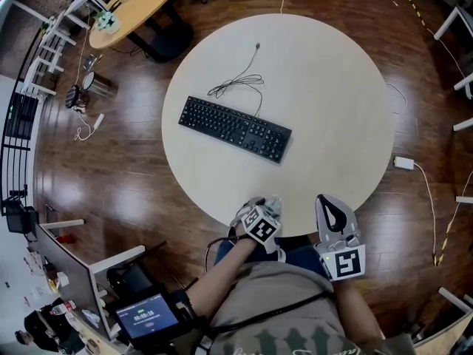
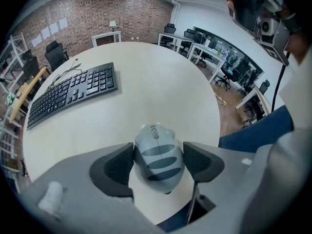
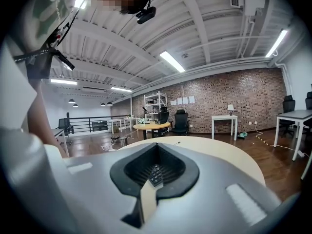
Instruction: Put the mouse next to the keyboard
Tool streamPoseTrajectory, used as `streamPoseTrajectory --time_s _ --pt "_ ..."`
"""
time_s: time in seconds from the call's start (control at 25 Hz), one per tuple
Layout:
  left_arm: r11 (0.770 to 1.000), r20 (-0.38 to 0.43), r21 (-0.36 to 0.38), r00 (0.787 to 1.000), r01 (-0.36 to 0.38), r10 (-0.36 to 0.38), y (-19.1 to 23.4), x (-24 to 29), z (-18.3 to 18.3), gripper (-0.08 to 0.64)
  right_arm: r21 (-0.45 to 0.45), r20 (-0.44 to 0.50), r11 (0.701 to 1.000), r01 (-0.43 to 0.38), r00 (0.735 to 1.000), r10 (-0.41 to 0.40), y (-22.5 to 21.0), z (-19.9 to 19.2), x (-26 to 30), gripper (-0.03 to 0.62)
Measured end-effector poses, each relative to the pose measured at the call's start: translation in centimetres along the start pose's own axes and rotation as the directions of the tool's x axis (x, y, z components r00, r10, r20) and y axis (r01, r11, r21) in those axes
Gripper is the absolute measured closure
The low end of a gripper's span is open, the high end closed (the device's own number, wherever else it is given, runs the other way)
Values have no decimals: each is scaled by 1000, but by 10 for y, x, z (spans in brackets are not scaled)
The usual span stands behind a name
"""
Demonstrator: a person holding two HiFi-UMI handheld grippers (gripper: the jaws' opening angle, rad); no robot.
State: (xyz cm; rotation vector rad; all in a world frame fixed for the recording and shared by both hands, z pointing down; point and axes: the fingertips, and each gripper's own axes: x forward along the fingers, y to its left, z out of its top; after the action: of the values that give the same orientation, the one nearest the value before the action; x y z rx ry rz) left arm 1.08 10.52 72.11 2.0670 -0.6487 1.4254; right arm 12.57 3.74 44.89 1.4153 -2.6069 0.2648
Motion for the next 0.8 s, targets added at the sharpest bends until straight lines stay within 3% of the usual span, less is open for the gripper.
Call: streamPoseTrajectory --time_s 0.4,0.8 --pt "999 5 -45 1000 -18 18 -13 7 12 228 15 -4 1000 5 1000 -5 -23 -10 -17 588" --pt "1000 -2 -18 1000 -7 7 -23 12 31 227 -1 -8 998 70 997 -70 -43 -8 -34 588"
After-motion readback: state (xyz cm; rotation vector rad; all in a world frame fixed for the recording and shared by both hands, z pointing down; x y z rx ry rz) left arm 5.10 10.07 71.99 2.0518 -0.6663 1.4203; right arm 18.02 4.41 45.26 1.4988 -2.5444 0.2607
